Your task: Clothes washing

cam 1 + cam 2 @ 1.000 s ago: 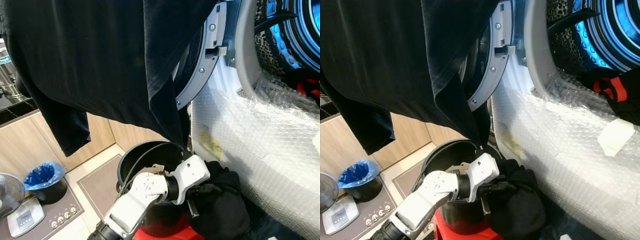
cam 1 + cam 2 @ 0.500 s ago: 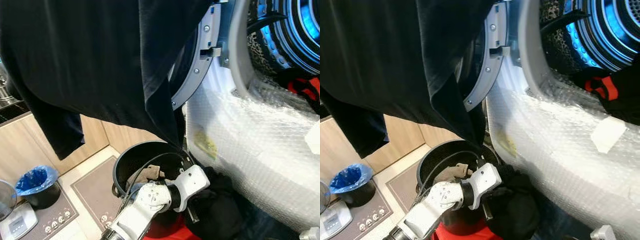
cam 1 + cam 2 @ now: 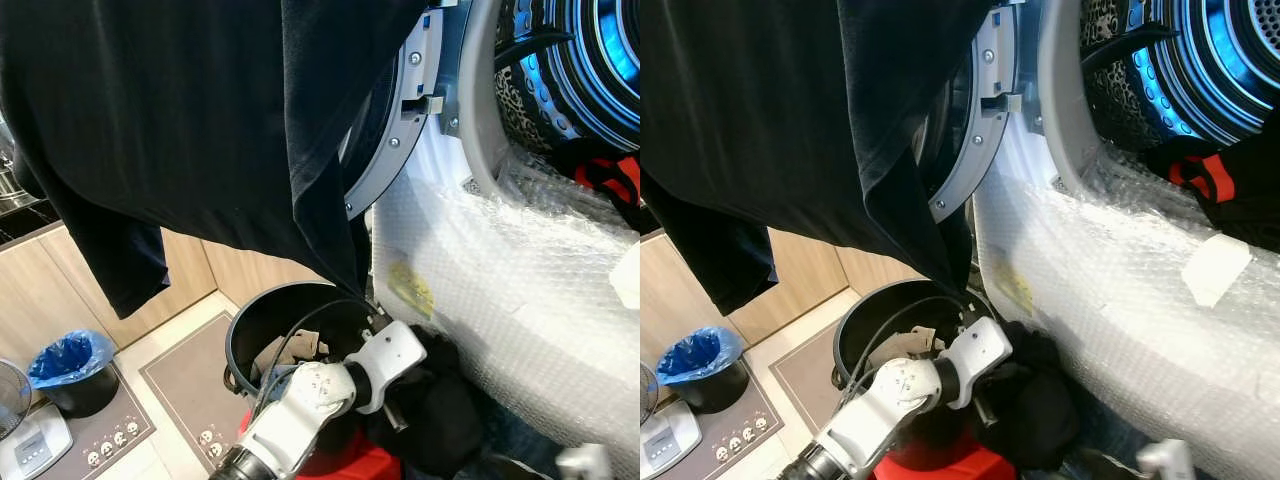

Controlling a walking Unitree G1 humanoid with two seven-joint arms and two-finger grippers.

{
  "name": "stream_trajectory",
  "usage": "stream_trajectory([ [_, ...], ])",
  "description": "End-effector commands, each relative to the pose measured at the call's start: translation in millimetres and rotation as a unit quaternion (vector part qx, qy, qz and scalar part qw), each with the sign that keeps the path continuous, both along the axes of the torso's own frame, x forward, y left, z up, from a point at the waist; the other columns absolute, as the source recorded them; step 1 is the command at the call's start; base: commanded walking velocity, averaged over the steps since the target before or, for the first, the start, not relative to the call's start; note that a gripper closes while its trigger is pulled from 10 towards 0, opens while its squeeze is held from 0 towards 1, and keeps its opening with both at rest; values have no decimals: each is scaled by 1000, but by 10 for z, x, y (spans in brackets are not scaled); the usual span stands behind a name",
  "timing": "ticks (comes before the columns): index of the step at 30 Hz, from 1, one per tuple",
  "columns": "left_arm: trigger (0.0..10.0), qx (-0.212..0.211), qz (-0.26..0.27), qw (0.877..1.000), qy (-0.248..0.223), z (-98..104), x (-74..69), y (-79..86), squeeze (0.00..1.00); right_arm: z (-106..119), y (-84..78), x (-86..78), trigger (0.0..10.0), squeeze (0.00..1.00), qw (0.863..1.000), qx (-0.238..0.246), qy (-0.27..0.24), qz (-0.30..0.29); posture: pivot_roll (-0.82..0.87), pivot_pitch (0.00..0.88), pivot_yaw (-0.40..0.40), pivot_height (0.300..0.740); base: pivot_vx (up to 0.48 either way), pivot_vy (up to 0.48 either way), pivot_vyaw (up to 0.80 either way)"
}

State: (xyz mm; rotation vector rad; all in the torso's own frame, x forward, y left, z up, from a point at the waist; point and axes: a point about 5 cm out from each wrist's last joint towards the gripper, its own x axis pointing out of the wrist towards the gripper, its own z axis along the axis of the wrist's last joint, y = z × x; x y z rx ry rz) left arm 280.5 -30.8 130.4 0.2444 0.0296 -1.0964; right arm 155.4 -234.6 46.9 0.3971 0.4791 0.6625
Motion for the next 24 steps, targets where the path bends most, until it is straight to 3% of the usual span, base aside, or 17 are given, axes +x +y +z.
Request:
stream_trajectory([
  [1,10000,-4,5,1000,-11,49,31,2,0,42,-4,27,10000,0,1000,-4,-5,-26,-196,0,25,740,0,0,0],
  [9,10000,-9,-5,1000,-2,54,-15,-76,0,16,88,21,10000,0,997,-5,-9,-73,-206,0,35,740,0,0,0],
  [13,10000,-11,-14,1000,-5,73,-33,-133,0,8,172,20,10000,0,993,21,1,-116,-215,0,44,740,0,0,0],
  [19,10000,-12,-8,1000,-1,83,-22,-186,0,47,279,33,10000,0,990,49,-6,-136,-224,0,48,740,0,0,0],
  [23,10000,-17,-12,1000,1,103,-63,-273,0,95,375,77,10000,0,982,93,-11,-166,-226,0,47,740,0,0,0],
  [24,10000,-18,-13,1000,1,110,-82,-304,0,101,400,85,7098,0,981,98,-11,-168,-228,0,49,740,0,0,0],
])
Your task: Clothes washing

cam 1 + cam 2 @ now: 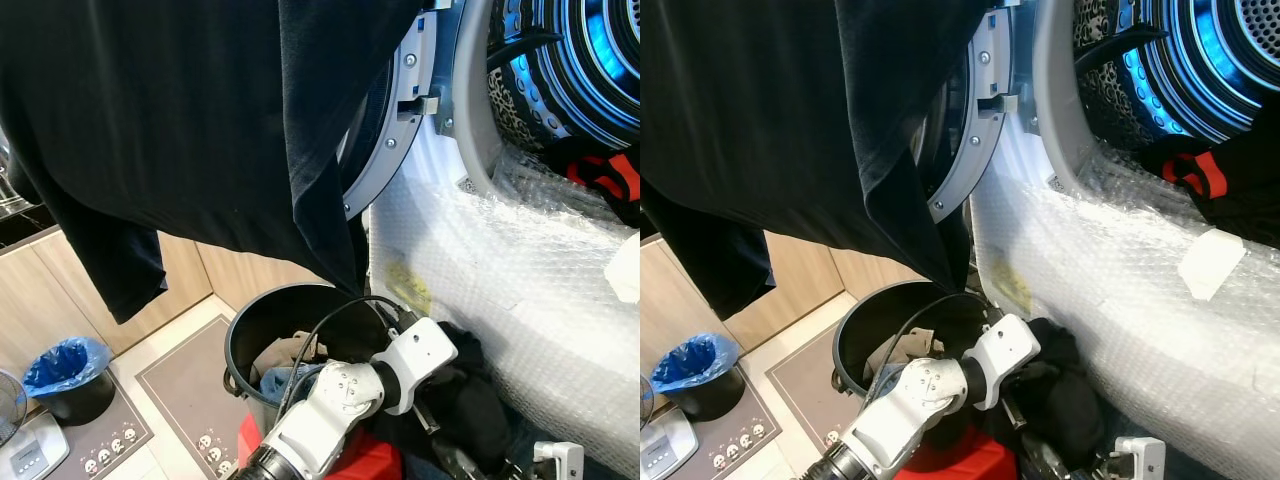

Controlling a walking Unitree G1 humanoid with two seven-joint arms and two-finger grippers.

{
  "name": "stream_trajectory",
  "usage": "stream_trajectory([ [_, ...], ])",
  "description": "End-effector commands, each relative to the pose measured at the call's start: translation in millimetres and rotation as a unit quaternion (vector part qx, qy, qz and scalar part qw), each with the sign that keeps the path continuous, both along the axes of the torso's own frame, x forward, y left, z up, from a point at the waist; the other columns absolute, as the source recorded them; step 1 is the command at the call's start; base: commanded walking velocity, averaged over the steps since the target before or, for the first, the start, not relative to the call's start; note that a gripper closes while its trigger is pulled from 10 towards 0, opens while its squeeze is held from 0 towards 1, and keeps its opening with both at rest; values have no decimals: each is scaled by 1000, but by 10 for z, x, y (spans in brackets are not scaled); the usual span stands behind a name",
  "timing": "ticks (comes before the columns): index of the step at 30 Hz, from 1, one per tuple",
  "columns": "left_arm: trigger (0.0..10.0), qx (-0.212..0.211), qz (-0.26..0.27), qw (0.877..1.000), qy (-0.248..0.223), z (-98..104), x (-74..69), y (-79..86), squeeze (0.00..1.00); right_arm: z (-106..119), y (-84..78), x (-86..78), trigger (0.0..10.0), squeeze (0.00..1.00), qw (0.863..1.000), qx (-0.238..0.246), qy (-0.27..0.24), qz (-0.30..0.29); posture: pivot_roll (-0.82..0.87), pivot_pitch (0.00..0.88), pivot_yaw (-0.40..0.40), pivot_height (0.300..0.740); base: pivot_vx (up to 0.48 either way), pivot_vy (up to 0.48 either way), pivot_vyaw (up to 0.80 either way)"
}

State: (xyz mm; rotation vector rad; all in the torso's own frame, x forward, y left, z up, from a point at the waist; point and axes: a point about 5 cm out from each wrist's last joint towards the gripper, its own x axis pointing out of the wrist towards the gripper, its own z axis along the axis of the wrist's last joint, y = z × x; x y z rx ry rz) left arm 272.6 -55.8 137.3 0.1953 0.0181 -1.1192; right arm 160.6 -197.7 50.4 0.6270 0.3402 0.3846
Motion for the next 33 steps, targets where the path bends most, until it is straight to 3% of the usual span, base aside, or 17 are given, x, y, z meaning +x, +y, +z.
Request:
stream_trajectory([
  [1,10000,4,-2,1000,-8,41,-4,-54,0,67,31,33,7098,0,1000,9,-10,-4,-228,0,49,740,0,0,0],
  [3,10000,-3,-6,1000,-7,67,-32,-105,0,57,73,27,2745,0,1000,6,-8,1,-230,0,50,740,0,0,0],
  [4,10000,-5,-7,1000,-6,72,-37,-117,0,56,80,24,2745,0,1000,6,-7,0,-229,0,49,740,0,0,0],
  [5,10000,-7,-8,1000,-8,80,-40,-133,0,57,84,23,0,0,1000,9,-5,-3,-230,0,49,740,0,0,0],
  [32,10000,-14,-5,1000,0,88,-37,-130,0,46,76,16,0,0,1000,17,-1,-2,-229,0,43,740,0,0,0],
  [33,10000,-17,-11,1000,1,93,-54,-133,110,49,73,25,0,0,1000,20,-3,-3,-231,0,43,740,0,0,0],
])
